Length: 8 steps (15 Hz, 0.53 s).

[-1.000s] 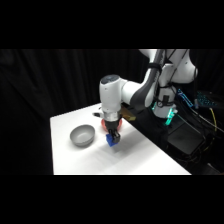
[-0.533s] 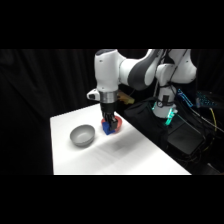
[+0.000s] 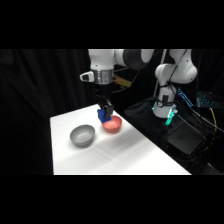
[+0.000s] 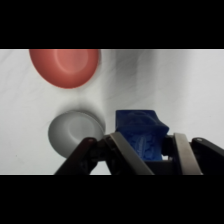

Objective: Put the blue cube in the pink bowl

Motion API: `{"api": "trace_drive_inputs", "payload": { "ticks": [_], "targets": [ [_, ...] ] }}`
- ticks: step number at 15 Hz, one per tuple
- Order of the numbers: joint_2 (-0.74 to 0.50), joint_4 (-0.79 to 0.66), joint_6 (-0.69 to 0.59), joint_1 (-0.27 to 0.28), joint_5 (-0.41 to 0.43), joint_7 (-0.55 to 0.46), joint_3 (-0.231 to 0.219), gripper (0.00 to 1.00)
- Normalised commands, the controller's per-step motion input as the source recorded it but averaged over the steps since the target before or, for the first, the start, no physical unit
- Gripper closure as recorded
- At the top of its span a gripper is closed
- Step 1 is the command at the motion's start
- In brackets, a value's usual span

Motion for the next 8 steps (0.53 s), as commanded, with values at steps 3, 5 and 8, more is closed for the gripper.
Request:
{"api": "trace_drive_inputs", "payload": {
  "ticks": [3, 5, 8],
  "targets": [
    [-0.27, -0.11, -0.1, -0.14, 0.045, -0.16, 0.029, 0.8],
    [-0.36, -0.23, -0.06, -0.119, 0.044, -0.14, 0.013, 0.8],
    [-0.44, -0.36, -0.02, -0.094, 0.037, -0.11, 0.01, 0.8]
  ]
}}
